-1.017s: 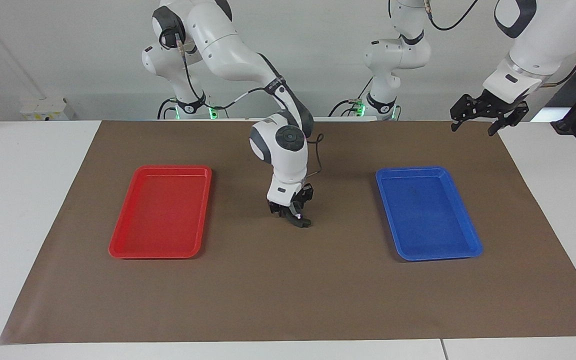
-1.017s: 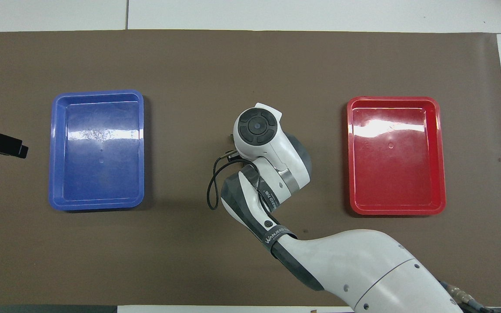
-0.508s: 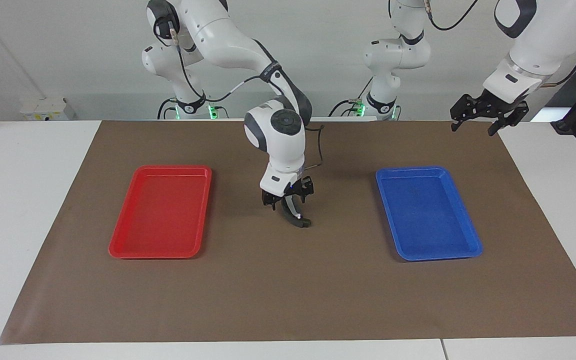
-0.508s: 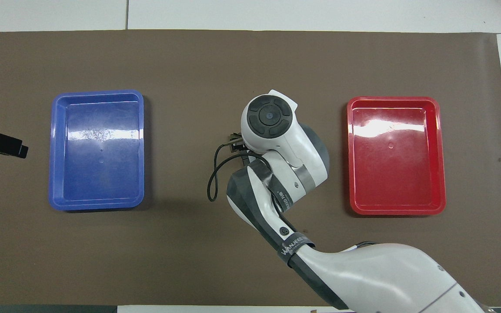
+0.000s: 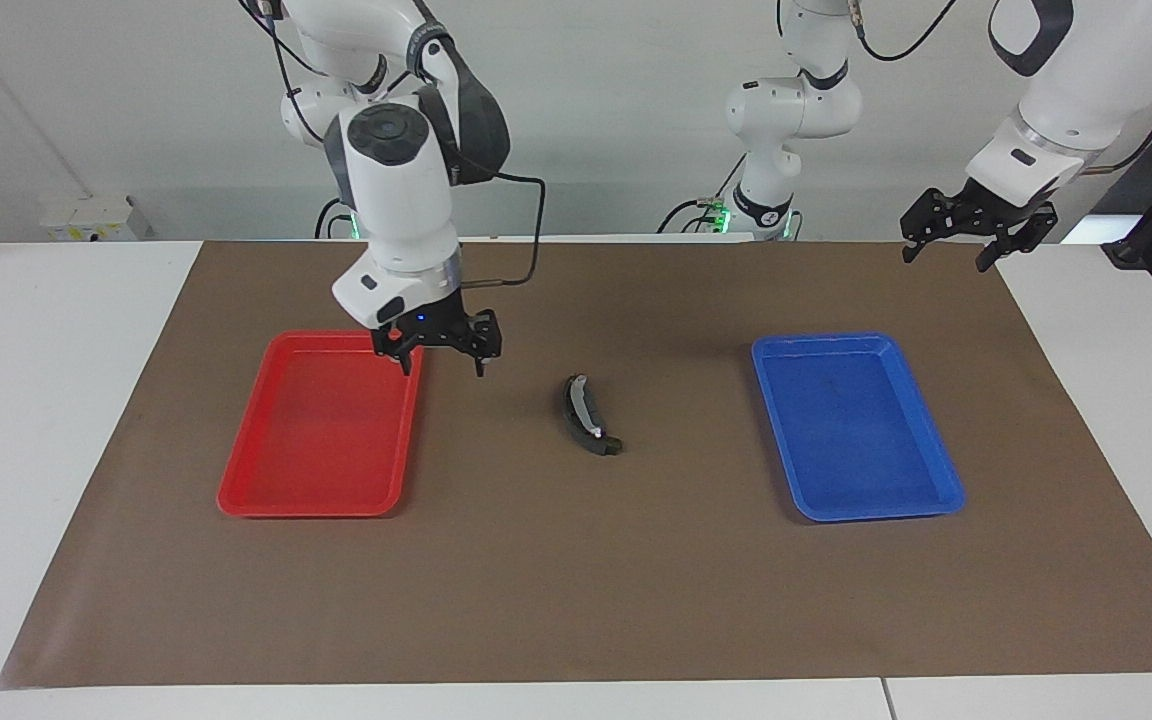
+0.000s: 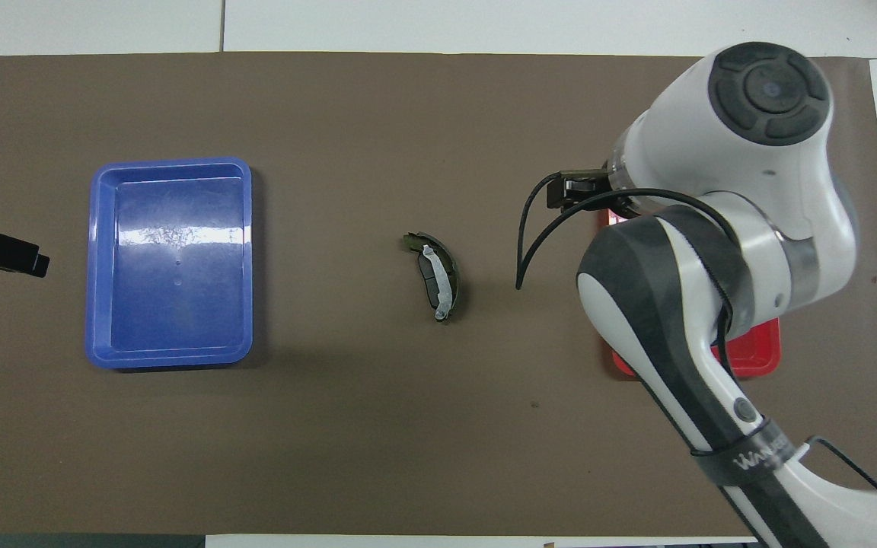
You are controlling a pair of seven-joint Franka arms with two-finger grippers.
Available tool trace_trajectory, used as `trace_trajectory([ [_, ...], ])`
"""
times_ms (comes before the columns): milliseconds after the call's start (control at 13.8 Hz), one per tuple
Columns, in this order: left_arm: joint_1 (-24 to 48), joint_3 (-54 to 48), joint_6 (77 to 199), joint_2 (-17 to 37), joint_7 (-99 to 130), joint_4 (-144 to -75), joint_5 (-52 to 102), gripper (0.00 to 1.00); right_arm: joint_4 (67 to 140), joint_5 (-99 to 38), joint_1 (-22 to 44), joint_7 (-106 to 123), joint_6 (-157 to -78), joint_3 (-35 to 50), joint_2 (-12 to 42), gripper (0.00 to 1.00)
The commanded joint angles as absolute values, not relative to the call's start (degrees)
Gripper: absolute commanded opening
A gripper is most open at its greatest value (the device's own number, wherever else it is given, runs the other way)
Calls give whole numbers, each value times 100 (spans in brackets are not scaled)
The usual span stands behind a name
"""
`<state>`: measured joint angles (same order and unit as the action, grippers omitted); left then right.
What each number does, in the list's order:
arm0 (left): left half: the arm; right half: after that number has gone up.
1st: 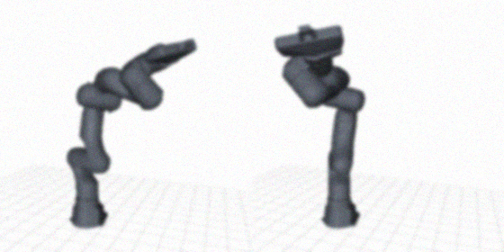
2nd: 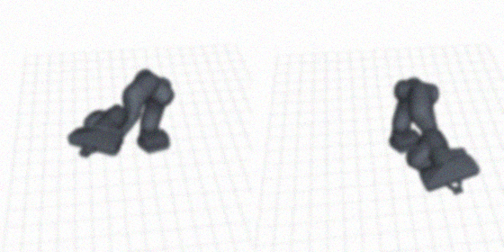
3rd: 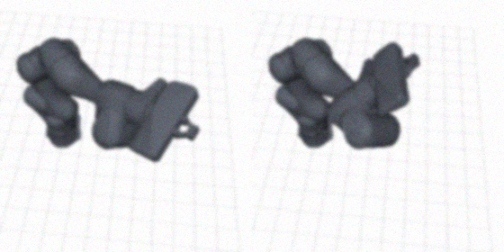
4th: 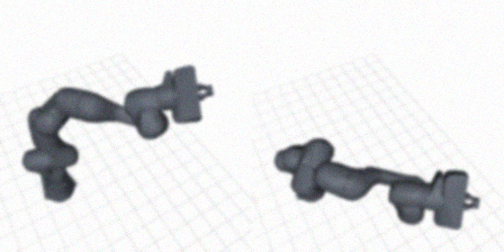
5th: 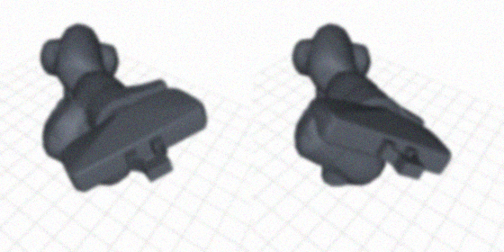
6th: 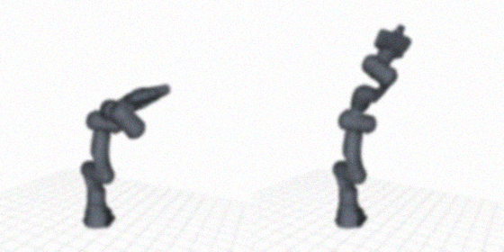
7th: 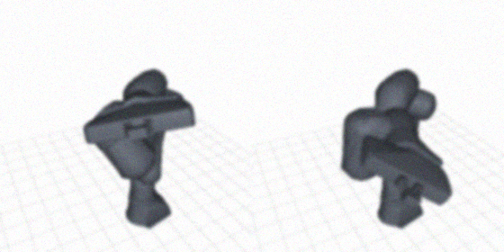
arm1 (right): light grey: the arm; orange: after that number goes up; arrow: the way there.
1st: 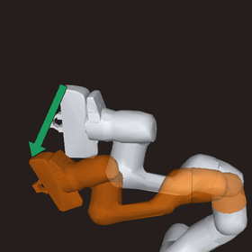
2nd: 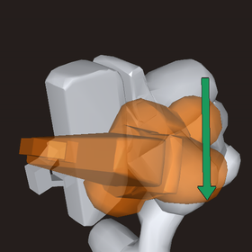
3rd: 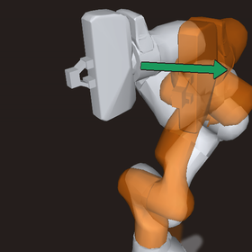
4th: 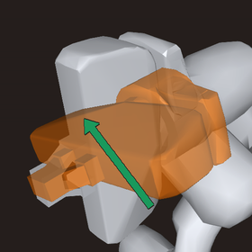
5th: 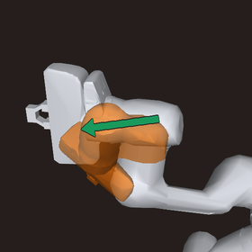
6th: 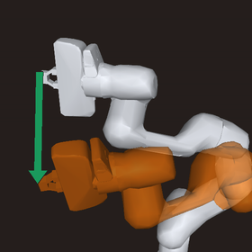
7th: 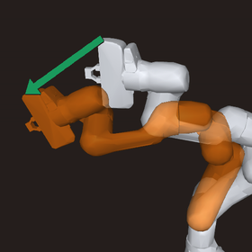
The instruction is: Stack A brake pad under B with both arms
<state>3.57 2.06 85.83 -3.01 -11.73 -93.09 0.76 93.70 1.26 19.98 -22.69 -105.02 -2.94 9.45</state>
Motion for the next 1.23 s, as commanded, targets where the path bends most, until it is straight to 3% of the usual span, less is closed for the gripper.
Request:
trace_trajectory([
  [0,325,211,8534,-378,-1248,-9369,158,100,9536,176,1558,-2277,-10040,-202,503,100],
  [581,325,211,8534,-378,-1248,-9369,158,100,9458,167,336,-1163,-8966,-141,-325,100],
  [872,325,211,8534,-378,-1248,-9378,158,100,9351,167,-859,-817,-8763,771,-334,100],
  [1162,325,211,8534,-378,-1248,-9378,158,100,9334,141,-853,-888,-8806,844,-325,100],
])
